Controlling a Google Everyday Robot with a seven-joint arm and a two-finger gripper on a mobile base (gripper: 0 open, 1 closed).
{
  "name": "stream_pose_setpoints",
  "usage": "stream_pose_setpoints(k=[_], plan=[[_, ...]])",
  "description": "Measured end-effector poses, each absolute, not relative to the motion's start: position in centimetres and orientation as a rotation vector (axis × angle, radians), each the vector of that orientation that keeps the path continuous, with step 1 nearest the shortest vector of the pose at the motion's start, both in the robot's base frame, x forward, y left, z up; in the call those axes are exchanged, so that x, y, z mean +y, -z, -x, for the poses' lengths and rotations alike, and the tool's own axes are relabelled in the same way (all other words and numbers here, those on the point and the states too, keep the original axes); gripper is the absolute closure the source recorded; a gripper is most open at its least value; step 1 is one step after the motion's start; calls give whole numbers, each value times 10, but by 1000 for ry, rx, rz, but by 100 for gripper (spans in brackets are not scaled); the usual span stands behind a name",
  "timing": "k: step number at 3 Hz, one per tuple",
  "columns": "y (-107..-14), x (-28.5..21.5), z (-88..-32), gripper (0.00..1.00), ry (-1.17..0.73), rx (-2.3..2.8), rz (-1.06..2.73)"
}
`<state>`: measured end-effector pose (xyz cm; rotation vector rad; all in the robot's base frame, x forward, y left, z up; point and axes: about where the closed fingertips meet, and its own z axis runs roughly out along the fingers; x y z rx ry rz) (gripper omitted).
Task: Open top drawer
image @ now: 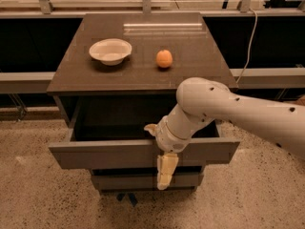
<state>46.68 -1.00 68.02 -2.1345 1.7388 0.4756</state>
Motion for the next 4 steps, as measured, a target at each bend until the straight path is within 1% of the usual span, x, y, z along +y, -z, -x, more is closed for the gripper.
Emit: stream_pose_setpoints(k=[1, 2, 3, 4], plan=[[-682, -12, -475, 0, -521, 1743, 2137], [-675, -10, -476, 18, -604, 1765, 2184], [-670, -5, -465, 35, -696, 1777, 2237], [-671, 2, -444, 38, -781, 1772, 2287]])
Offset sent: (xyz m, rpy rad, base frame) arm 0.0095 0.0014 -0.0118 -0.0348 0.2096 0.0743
